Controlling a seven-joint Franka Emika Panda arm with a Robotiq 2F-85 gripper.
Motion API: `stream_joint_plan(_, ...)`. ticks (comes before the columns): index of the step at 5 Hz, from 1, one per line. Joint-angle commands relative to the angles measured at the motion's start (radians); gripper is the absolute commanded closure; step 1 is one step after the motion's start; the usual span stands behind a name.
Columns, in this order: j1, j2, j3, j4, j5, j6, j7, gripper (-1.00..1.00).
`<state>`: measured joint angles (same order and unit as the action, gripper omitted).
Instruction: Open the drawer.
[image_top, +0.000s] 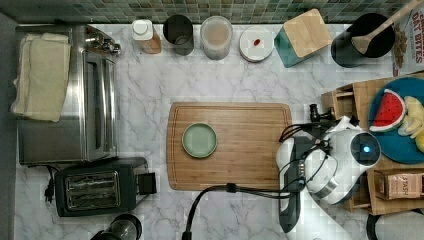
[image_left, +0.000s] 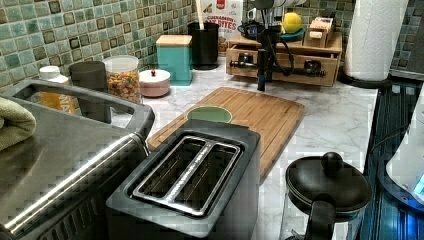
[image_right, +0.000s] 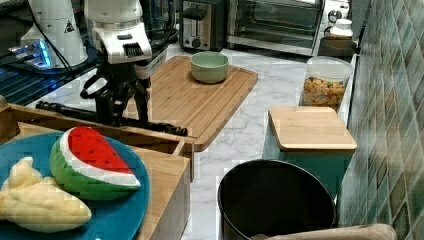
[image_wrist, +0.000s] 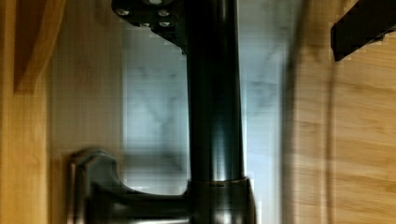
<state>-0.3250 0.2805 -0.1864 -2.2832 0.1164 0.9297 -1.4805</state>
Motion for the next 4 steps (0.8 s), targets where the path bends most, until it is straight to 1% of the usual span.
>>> stream_joint_plan(1,0.274,-0.228,0.174,-0.249,-0.052,-0.058,0.374,-1.00)
stream_joint_plan(2,0.304,-0.252,0.185,-0.280,-0.070,-0.061,0.407,-1.00)
stream_joint_plan(3,0.316,-0.303,0.168,-0.334,-0.028,-0.023,0.337,-1.00)
stream_joint_plan(4,0.322,-0.303,0.162,-0.334,-0.028,-0.023,0.338,-1.00)
